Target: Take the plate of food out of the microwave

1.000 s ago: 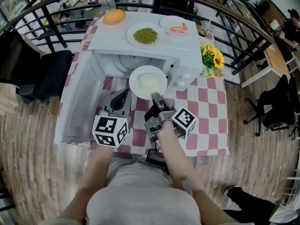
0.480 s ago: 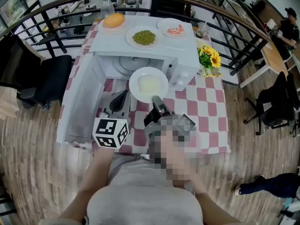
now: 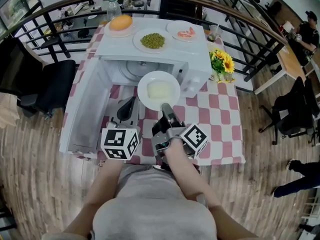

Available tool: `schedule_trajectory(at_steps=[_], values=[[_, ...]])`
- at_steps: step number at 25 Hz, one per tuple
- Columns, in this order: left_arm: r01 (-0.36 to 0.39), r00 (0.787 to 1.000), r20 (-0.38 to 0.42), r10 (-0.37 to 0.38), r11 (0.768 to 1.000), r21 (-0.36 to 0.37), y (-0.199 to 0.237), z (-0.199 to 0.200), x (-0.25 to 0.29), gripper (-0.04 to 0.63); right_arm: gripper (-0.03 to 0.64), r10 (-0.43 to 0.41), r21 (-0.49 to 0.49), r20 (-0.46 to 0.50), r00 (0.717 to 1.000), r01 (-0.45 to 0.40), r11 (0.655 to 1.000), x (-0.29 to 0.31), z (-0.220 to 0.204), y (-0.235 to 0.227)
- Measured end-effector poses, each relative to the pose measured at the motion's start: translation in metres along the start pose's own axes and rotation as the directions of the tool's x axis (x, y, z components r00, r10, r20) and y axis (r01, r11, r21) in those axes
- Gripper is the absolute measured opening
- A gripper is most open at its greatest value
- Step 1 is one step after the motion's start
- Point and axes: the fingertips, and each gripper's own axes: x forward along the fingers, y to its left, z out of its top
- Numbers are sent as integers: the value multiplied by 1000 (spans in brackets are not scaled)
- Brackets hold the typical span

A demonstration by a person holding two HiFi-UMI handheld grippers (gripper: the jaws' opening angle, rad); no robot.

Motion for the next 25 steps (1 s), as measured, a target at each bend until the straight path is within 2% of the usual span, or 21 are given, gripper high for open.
schedule_trajectory(at_steps=[11, 25], values=[[19, 1000, 18, -19, 1000, 12, -9, 5, 2, 2, 35, 41, -2, -14, 999, -41, 999, 6, -5, 10], [17, 1000, 23, -18, 999, 31, -7, 9, -4, 2, 35, 36, 3, -40, 999, -36, 999, 10, -16, 9]])
